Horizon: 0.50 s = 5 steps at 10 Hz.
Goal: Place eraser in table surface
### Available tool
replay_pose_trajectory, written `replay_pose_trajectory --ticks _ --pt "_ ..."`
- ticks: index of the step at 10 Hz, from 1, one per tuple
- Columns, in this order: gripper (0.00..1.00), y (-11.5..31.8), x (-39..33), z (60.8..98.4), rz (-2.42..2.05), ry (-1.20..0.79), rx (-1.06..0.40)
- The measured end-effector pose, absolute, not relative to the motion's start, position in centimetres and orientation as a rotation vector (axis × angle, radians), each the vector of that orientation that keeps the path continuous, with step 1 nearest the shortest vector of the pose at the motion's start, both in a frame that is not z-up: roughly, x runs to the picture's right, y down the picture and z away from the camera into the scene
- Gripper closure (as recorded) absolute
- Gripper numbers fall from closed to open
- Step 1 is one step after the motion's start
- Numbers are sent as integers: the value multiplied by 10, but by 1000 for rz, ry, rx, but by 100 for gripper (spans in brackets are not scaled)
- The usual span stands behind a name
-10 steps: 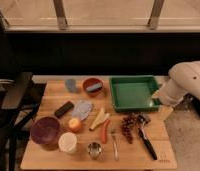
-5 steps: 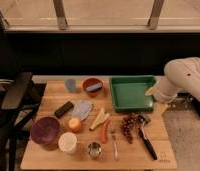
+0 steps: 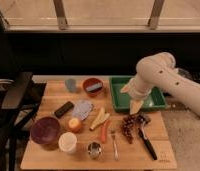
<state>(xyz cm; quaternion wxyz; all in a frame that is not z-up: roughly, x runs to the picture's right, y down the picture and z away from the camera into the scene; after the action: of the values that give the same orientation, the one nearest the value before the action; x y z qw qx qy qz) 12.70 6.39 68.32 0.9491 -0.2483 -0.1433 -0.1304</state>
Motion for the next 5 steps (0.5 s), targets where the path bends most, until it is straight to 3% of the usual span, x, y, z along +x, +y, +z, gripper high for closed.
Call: replay_pose_trajectory --ticks 5 --pt "30 72 33 667 -420 -420 -487"
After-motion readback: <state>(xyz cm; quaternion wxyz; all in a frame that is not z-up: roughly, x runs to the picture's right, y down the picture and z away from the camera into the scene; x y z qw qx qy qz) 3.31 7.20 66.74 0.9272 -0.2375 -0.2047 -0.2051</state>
